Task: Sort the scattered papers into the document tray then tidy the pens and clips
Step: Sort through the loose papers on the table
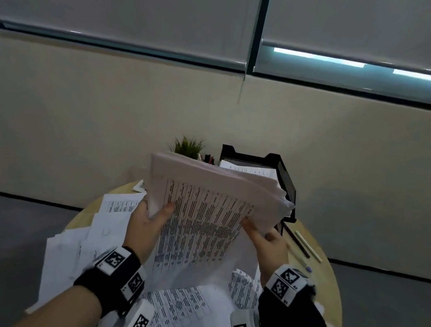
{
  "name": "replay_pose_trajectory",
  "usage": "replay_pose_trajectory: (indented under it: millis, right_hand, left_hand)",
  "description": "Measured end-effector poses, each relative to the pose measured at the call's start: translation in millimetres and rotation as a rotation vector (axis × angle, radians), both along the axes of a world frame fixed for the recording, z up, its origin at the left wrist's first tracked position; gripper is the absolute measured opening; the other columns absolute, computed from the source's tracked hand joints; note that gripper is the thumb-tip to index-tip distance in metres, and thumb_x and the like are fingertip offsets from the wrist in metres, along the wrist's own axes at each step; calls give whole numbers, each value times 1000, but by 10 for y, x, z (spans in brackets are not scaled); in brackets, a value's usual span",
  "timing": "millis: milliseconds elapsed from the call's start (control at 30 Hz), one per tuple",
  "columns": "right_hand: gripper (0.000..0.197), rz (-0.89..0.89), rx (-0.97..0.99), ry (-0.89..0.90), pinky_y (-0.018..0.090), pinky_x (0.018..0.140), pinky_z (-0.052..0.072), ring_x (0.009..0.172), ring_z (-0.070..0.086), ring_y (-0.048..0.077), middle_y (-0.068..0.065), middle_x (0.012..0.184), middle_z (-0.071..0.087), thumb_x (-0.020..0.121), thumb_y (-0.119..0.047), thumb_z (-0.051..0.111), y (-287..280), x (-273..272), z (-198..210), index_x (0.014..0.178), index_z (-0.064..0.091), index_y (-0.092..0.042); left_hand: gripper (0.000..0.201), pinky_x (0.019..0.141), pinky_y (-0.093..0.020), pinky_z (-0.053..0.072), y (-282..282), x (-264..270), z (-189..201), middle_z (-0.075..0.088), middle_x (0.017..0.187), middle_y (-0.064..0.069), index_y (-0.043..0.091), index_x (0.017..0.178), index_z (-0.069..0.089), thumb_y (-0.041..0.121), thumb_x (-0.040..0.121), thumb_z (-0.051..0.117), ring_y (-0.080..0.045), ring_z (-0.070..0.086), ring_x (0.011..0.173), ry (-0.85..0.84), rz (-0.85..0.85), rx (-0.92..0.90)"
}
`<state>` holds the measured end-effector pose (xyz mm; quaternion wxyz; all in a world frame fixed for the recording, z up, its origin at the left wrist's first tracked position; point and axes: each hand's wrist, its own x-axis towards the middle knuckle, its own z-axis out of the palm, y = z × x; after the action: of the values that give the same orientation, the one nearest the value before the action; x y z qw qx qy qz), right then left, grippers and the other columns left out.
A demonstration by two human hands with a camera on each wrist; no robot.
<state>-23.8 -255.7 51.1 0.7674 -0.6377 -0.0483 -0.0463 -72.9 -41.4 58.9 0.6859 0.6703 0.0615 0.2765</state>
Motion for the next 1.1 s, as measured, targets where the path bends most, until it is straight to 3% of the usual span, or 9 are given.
replay_pose_trajectory:
  millis: [133, 200, 267, 367, 633, 733, 833, 900, 1100]
  right_hand:
    - [11, 5, 51, 23, 19, 68, 45, 81, 64, 7, -8, 83, 70, 80, -31, 71, 94, 27, 55, 85, 66, -23]
    - [19, 26, 84, 6, 20, 66, 46, 77, 68, 2, -13, 82, 73, 78, -42, 67, 107, 18, 166, 89, 66, -26]
    - [35, 35, 98, -6, 25, 70, 50, 79, 71, 4, -9, 85, 75, 73, -55, 61, 84, 20, 249, 92, 68, -25]
    - [55, 21, 55, 9, 42, 83, 54, 91, 71, 24, 5, 95, 75, 69, -67, 55, 38, 2, 262, 96, 72, -22]
    - [35, 37, 15, 57, 25, 73, 51, 95, 68, 12, -5, 103, 71, 91, -40, 53, 129, -134, -32, 118, 60, -20]
    - [41, 53, 86, 91, 38, 80, 55, 92, 71, 19, 2, 99, 74, 88, -45, 52, 200, -153, 13, 115, 64, -16]
    - [58, 50, 121, 80, 48, 90, 52, 99, 69, 27, 9, 106, 72, 80, -58, 50, 172, -138, 110, 116, 64, -14]
    - [60, 31, 91, 45, 48, 90, 52, 98, 69, 26, 7, 105, 72, 76, -61, 50, 137, -135, 137, 112, 65, -15]
    - [34, -68, -114, -120, 43, 88, 54, 95, 67, 13, 4, 115, 64, 95, -24, 50, 136, -205, 177, 129, 41, -25]
  left_hand:
    - [21, 81, -13, 49, -102, -12, 124, 63, 94, 15, 16, 110, 57, 27, 92, 54, 10, 58, 81, -39, 43, 16]
    - [30, 86, -26, 51, -152, -19, 199, 68, 98, -1, 10, 114, 58, 31, 92, 51, -6, 64, 84, -73, 64, -19]
    - [51, 97, -37, 48, -144, -3, 209, 65, 112, -14, 5, 124, 54, 42, 90, 47, -20, 62, 101, -95, 84, -64]
    - [54, 103, -42, 43, -76, -7, 120, 59, 127, -4, 18, 134, 47, 49, 90, 42, -22, 56, 118, -70, 78, -93]
    - [30, 92, -27, 47, -92, -25, -78, 64, 110, 9, 21, 119, 57, 35, 95, 47, -6, 60, 103, -9, 35, -91]
    - [19, 85, -14, 42, -154, -44, 39, 60, 100, 19, 33, 97, 59, 30, 99, 40, 17, 57, 90, -40, 97, -118]
    - [29, 94, -9, 29, -153, -66, 133, 46, 115, 19, 21, 121, 55, 30, 100, 36, 14, 44, 102, -61, 107, -97]
    - [21, 80, 0, 35, -110, -77, 122, 53, 101, 19, 28, 96, 55, 29, 100, 35, 23, 49, 81, -76, 137, -56]
    - [19, 74, -26, 47, -38, -47, -86, 67, 94, 5, 22, 97, 56, 36, 97, 43, -12, 63, 88, -63, 124, -1]
